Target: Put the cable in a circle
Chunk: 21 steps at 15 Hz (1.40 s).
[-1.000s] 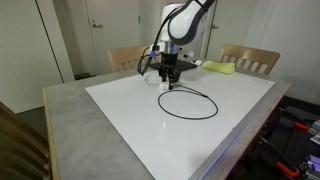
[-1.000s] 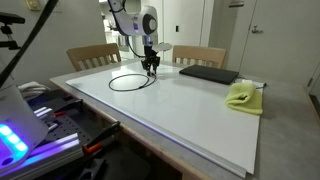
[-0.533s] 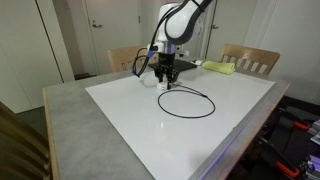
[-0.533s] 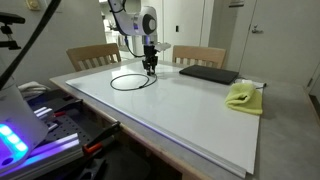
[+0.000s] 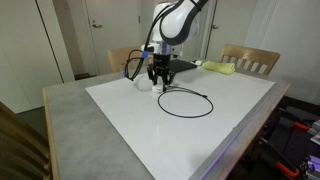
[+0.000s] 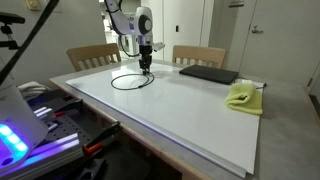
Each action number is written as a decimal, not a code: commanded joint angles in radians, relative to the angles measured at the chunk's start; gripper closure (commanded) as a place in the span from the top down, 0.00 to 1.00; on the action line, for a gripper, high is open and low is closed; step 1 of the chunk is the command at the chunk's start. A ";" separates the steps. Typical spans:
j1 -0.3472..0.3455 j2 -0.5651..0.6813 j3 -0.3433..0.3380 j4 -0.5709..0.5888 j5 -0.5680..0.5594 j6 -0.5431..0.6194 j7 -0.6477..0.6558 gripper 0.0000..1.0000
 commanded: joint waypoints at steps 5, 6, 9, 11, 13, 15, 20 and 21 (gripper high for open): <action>0.063 0.015 0.009 -0.002 0.085 0.055 0.108 0.27; 0.071 0.016 0.007 -0.001 0.087 0.057 0.127 0.27; 0.088 0.020 0.002 -0.002 0.076 0.064 0.171 0.27; 0.097 0.020 -0.003 -0.004 0.067 0.071 0.194 0.27; 0.101 0.017 -0.010 -0.003 0.062 0.072 0.218 0.78; 0.119 0.004 -0.034 -0.002 0.046 0.065 0.267 0.89; 0.186 -0.083 -0.140 -0.017 -0.024 0.051 0.548 1.00; 0.192 -0.100 -0.153 -0.016 -0.030 0.041 0.611 1.00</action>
